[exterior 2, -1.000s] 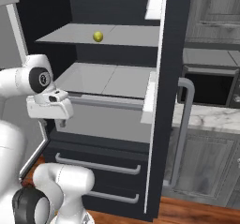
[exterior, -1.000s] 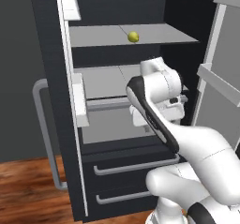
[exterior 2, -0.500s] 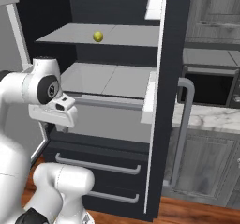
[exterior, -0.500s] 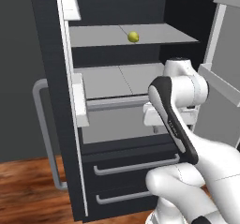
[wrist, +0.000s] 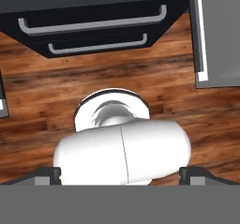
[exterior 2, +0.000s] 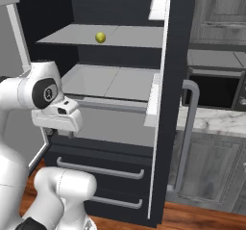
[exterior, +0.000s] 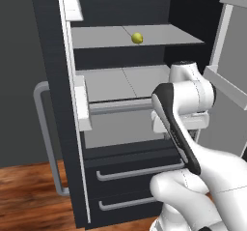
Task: Retrieve a lemon from the fridge and place it on the cutting board with the fish.
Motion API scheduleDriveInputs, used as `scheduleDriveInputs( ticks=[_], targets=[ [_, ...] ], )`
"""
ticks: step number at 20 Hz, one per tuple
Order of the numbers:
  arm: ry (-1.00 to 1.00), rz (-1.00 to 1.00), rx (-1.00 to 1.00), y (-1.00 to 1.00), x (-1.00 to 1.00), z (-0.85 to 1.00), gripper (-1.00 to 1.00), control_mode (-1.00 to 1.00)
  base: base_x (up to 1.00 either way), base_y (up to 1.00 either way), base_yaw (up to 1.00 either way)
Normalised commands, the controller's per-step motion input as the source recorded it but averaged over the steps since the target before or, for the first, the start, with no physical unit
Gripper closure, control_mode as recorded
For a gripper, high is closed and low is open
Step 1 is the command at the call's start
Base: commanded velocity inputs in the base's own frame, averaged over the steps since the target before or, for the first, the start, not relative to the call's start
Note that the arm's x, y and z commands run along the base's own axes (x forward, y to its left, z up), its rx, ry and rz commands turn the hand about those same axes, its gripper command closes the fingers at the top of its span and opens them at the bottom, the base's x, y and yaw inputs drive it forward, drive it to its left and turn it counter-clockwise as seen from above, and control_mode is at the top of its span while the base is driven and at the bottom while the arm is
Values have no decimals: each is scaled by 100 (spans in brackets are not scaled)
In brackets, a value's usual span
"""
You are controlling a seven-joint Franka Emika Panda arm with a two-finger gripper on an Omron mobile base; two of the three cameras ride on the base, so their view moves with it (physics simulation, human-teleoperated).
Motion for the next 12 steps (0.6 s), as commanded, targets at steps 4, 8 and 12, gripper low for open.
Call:
scheduleDriveInputs(
  ticks=[4, 8, 12],
  targets=[
    [-1, 0, 0, -32, -43, 0, -100, -100, 0, 0, 0],
    [-2, 4, 0, -13, -30, 0, -100, -100, 0, 0, 0],
    [0, 0, 0, 0, 0, 0, -100, -100, 0, 0, 0]
  ],
)
